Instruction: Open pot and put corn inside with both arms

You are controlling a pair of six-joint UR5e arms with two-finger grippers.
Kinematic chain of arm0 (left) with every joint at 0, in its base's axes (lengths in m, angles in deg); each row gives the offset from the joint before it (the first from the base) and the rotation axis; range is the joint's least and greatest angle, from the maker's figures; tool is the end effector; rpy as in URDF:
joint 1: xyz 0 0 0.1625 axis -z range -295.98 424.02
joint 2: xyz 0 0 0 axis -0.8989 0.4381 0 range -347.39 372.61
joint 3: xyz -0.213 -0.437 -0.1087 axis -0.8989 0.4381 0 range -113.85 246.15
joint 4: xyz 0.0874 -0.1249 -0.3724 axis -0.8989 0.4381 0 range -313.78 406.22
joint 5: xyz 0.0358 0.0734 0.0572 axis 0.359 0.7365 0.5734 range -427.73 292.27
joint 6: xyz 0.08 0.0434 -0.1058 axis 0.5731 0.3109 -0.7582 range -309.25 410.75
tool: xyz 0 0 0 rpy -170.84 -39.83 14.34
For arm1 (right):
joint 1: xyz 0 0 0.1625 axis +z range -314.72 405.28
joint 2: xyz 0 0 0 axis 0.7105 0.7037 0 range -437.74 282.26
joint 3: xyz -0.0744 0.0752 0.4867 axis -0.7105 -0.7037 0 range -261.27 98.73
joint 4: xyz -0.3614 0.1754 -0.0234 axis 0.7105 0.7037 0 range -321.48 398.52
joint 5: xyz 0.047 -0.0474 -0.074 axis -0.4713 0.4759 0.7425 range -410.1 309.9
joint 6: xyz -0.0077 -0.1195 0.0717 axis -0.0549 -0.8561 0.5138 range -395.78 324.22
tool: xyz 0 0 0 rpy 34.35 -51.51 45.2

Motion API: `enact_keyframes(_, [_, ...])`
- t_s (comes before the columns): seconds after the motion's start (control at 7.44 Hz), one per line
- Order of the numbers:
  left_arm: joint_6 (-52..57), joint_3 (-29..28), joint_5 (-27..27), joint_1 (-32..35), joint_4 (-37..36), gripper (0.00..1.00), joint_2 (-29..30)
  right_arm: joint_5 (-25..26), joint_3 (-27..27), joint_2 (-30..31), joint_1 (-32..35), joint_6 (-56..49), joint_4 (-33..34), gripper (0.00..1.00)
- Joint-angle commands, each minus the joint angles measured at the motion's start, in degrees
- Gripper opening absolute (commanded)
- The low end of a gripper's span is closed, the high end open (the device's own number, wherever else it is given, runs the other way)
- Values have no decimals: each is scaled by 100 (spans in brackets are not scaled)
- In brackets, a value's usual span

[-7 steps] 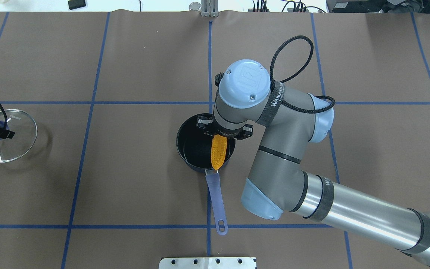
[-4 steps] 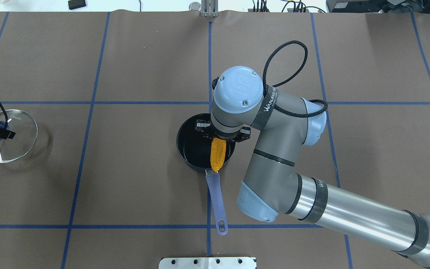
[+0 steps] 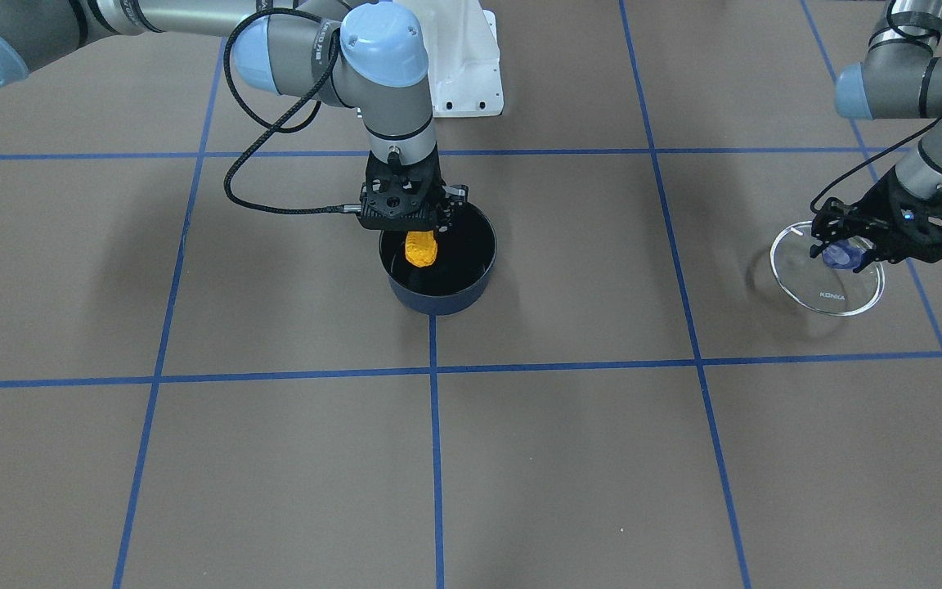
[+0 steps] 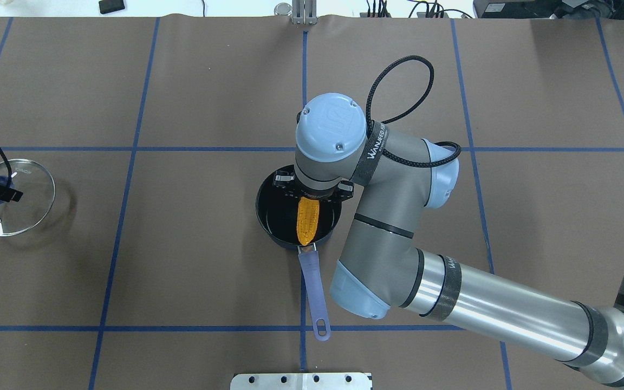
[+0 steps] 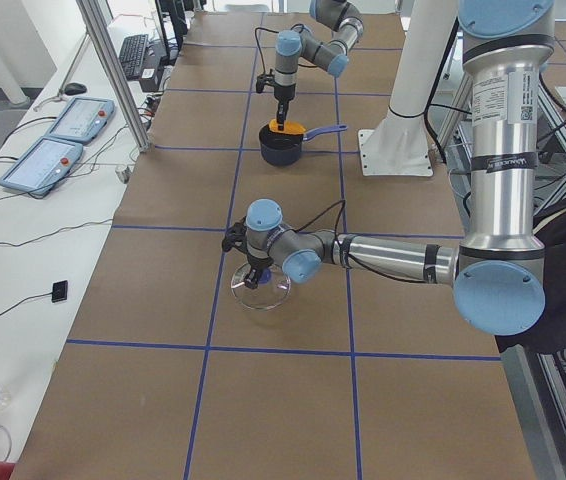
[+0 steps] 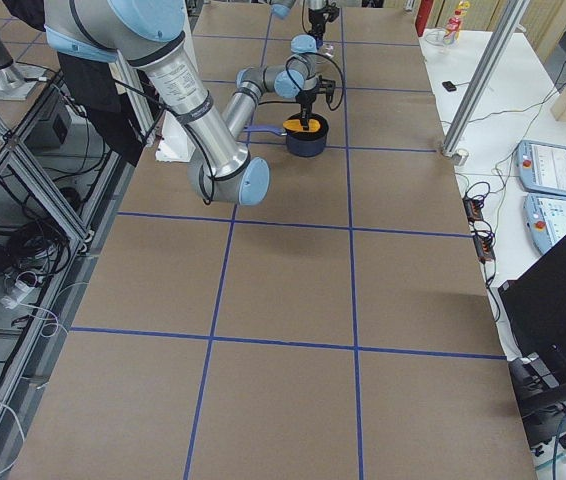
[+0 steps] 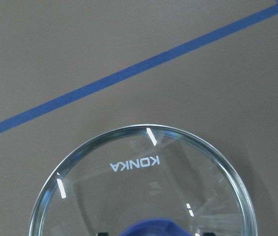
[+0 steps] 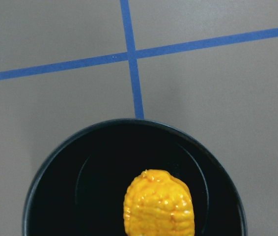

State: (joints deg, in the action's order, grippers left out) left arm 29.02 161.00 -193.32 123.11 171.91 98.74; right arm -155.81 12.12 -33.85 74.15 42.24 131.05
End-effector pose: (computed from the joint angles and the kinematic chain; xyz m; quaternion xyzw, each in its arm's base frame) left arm 0.2090 -0.4505 0.6846 0.1398 0.3928 0.1681 0.8932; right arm -0.6297 -0.4562 0.2379 0.0203 -0.4137 0.0796 0.9067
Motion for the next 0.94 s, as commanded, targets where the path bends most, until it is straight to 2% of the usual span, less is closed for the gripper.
enact_keyframes(0.0, [-7, -1, 0, -29, 0, 55, 0, 183, 4, -38, 39, -15, 2, 99])
enact_keyframes(0.81, [11, -238, 26, -64, 9, 56, 88, 42, 48, -82, 408, -95, 11, 100])
